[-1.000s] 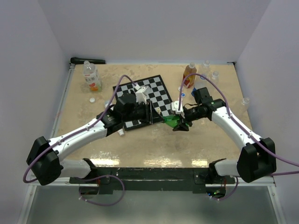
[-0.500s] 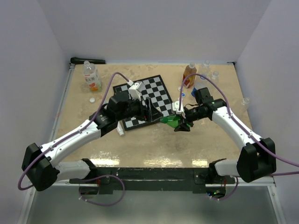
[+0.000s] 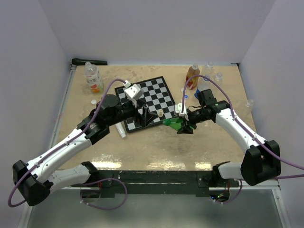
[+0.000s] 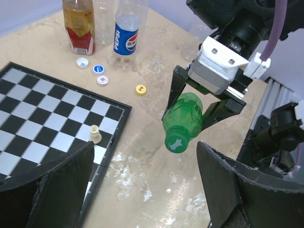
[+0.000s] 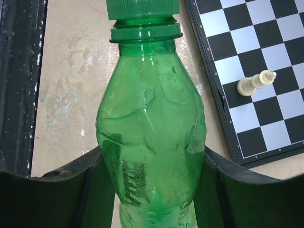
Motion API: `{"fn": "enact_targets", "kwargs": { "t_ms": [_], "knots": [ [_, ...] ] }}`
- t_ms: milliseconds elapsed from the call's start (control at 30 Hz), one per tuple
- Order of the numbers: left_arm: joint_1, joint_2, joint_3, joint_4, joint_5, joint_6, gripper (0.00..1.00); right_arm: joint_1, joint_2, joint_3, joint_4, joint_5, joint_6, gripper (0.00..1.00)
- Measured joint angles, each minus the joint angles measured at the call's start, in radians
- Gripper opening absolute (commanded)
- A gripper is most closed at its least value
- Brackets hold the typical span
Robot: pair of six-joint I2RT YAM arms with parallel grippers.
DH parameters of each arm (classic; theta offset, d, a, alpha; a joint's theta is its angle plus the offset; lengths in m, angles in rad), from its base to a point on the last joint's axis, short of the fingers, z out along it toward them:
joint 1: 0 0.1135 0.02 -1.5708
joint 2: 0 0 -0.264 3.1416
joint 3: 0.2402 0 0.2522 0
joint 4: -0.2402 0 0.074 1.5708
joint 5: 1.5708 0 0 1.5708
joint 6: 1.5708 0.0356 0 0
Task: Unscrew the bottle caps
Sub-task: Unscrew the bottle cap from the plastic bottle.
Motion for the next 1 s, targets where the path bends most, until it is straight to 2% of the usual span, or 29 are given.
{"fn": "enact_targets", "kwargs": {
  "t_ms": [233, 500, 700, 1000],
  "knots": [
    [0.000, -0.063, -0.049, 0.074, 0.037, 0.251, 0.93, 0.000, 0.000, 0.000, 0.000, 0.000, 0.000, 0.03],
    [0.000, -0.124, -0.156, 0.167, 0.157, 0.495, 0.94, 0.000, 0.000, 0.000, 0.000, 0.000, 0.000, 0.03],
    [0.000, -0.111, -0.180, 0.204, 0.213, 0.605, 0.95, 0.000, 0.000, 0.000, 0.000, 0.000, 0.000, 0.03],
    [0.000, -0.055, -0.180, 0.223, 0.276, 0.674, 0.95, 0.000, 0.000, 0.000, -0.001, 0.000, -0.001, 0.03]
  ]
}}
